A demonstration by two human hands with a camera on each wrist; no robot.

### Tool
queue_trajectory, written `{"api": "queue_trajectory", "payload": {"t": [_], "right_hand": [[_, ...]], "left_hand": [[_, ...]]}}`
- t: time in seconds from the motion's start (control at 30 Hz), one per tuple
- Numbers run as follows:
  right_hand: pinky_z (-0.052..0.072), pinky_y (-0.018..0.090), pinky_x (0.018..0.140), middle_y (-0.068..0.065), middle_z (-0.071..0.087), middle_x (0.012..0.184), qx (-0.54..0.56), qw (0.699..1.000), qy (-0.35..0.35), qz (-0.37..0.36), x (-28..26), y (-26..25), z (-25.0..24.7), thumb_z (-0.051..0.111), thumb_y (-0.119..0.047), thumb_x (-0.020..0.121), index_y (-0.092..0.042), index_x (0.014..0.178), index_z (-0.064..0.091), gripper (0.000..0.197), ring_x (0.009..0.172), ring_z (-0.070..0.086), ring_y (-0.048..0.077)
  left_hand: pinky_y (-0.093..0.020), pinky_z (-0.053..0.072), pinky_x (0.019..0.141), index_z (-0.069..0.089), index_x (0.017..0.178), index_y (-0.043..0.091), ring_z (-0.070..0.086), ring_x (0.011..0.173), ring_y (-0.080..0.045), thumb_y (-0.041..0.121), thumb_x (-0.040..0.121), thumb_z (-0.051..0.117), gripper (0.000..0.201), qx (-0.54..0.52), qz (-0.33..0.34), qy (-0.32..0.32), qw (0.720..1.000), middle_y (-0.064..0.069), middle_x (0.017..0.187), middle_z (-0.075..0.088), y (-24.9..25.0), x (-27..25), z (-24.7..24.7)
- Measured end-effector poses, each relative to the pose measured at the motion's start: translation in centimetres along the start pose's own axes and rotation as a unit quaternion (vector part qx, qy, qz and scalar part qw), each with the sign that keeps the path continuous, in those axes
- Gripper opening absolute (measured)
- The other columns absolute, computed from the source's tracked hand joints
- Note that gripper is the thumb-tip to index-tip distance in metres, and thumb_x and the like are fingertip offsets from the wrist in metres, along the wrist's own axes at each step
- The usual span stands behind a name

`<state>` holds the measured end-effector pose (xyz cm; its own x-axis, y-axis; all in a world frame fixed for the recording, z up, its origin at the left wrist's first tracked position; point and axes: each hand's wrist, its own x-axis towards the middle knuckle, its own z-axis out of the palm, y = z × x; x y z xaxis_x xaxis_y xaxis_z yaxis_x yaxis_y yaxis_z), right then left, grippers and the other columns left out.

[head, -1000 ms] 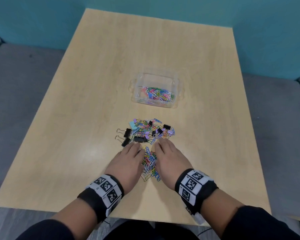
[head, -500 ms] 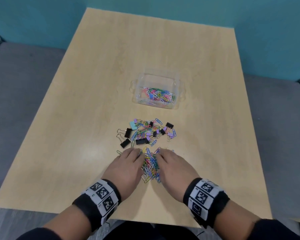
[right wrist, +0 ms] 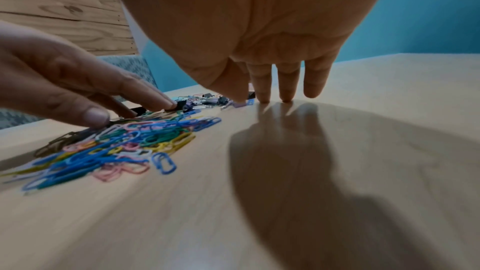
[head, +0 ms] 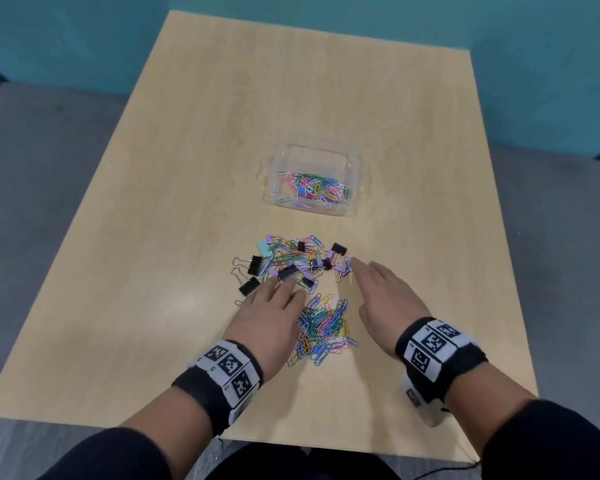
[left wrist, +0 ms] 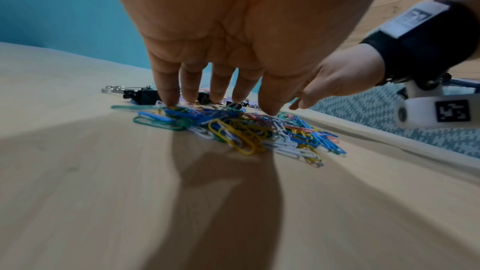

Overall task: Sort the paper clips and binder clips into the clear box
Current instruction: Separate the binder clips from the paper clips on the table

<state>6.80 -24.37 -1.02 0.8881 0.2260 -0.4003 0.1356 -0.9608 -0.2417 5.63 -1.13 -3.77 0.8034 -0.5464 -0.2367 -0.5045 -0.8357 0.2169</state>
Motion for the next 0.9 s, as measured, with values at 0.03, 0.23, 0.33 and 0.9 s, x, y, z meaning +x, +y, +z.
{"api": "queue_trajectory", "payload": {"t": [0.03, 0.23, 0.33, 0.9], "right_hand": [[0.021, 0.036, 0.115, 0.006, 0.027, 0.154, 0.005, 1.000, 0.001, -0.004, -0.2, 0.0, 0.3, 0.042, -0.008, 0.081, -0.014, 0.150, 0.005, 0.078, 0.142, 0.017, 0.026], [0.018, 0.035, 0.115, 0.007, 0.028, 0.153, 0.019, 1.000, 0.011, -0.012, 0.7, -0.2, 0.1, 0.042, -0.006, 0.081, -0.018, 0.151, -0.002, 0.083, 0.144, 0.012, 0.022], [0.017, 0.036, 0.115, 0.004, 0.026, 0.155, 0.010, 1.000, 0.011, 0.008, 0.4, -0.2, -0.3, 0.040, -0.006, 0.083, -0.018, 0.151, -0.002, 0.081, 0.144, 0.012, 0.023], [0.035, 0.043, 0.107, 0.012, 0.042, 0.142, 0.013, 0.995, 0.043, -0.089, -3.7, -5.0, 4.0, 0.021, -0.020, 0.073, -0.004, 0.140, 0.037, 0.071, 0.134, 0.036, 0.031]], "left_hand": [[-0.049, 0.040, 0.101, 0.038, 0.134, 0.016, 0.037, 0.128, -0.037, 0.035, 0.088, 0.050, 0.051, 0.001, 0.000, 0.004, 1.000, -0.009, 0.145, 0.038, 0.1, 0.1, -0.1], [-0.044, 0.049, 0.084, 0.052, 0.126, 0.015, 0.049, 0.118, -0.032, 0.040, 0.080, 0.064, 0.054, 0.026, 0.036, 0.014, 0.999, -0.009, 0.134, 0.051, 1.5, 1.1, -0.5], [-0.043, 0.048, 0.087, 0.052, 0.125, 0.015, 0.049, 0.119, -0.032, 0.039, 0.082, 0.060, 0.050, 0.020, 0.031, 0.020, 0.999, -0.010, 0.131, 0.053, 1.4, 0.9, -0.5], [-0.041, 0.045, 0.082, 0.054, 0.117, 0.012, 0.049, 0.103, -0.028, 0.049, 0.086, 0.033, 0.053, 0.042, 0.042, 0.034, 0.998, -0.006, 0.116, 0.055, 1.4, -0.9, -0.4]]}}
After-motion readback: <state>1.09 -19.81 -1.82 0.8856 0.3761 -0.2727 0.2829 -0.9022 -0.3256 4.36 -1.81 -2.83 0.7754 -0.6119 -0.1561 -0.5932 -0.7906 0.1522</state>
